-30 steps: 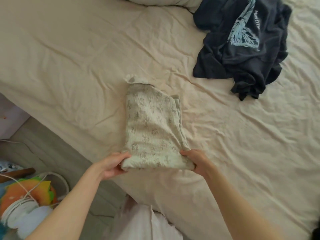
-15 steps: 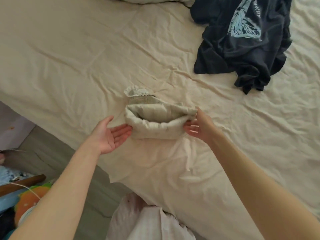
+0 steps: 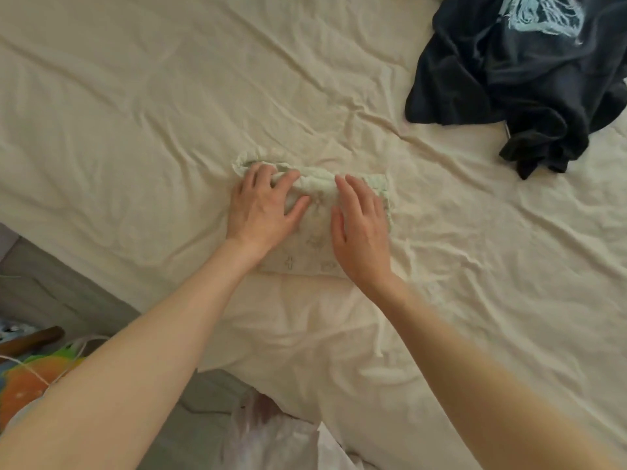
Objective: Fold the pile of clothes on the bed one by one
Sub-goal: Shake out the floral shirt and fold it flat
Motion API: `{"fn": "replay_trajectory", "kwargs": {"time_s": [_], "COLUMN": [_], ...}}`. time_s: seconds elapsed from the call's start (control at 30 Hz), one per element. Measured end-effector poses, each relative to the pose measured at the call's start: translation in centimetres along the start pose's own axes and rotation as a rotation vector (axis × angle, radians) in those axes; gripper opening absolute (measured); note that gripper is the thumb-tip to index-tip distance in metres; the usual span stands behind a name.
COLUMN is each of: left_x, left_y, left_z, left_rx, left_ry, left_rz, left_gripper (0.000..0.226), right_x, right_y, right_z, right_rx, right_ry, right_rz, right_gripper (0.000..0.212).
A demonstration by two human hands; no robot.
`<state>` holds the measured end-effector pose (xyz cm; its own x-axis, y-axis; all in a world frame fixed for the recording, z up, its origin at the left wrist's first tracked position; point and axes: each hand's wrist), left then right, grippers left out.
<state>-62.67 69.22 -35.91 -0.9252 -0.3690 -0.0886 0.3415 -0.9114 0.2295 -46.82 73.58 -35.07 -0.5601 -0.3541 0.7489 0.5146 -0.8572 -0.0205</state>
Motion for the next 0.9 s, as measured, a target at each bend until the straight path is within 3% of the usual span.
{"fn": "replay_trajectory", "kwargs": {"time_s": [0.1,0.2,0.43,0.6,0.67,0.73,0.8,0.87,0.9], "left_x": [2.1,1.3,0.6,0.6,0.8,1.3,1.6,1.8,1.8], "left_y": [-0.3,0.3,-1.2,-1.5,-1.5,-0.9,0.3,1.5,1.8], "left_z": [-1.4,-3.2,-8.6,-8.5,-7.2,-5.9,-4.5,-3.5,-3.3], "left_rx": [0.053,0.006,-0.053,0.065,0.104,0.078,0.01,-0.086,-0.114], "left_ry": [0.129,0.253,0.052,-0.023,0.063,0.202,0.334,0.438,0.51], "left_rz": [0.167,0.22,0.225,0.221,0.219,0.195,0.185,0.264,0.345], "left_gripper": [0.047,0.049,0.054,0.057,0.056,0.056,0.06,0.069,0.073], "right_x": [-1.9,-3.4,-8.2,-7.7,-6.8,-5.8,-5.0,-4.9,-5.1], "right_y": [0.6,0.1,0.2,-0.3,-0.8,-1.1,-1.5,-2.0,-2.4], "right_z": [-1.2,-2.7,-6.2,-5.8,-4.6,-2.7,-0.2,2.0,3.0], "right_rx": [0.157,0.252,0.26,0.352,0.395,0.35,0.14,-0.072,-0.101], "right_ry": [0.184,0.327,0.389,0.379,0.282,0.007,-0.329,-0.463,-0.506], "right_rz": [-0.019,-0.072,-0.114,-0.162,-0.192,-0.27,-0.427,-0.637,-0.78], "right_gripper": [0.046,0.055,0.057,0.057,0.057,0.052,0.041,0.038,0.042]}}
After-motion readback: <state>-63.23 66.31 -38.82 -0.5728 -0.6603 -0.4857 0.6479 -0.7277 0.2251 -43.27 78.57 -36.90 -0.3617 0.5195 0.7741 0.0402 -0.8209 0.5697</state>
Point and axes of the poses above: each hand's wrist, its own y-axis away from the middle knuckle, its own z-axis out of the back of the hand, x = y × z, and after that the axes turned 13 degrees about -y, right-handed
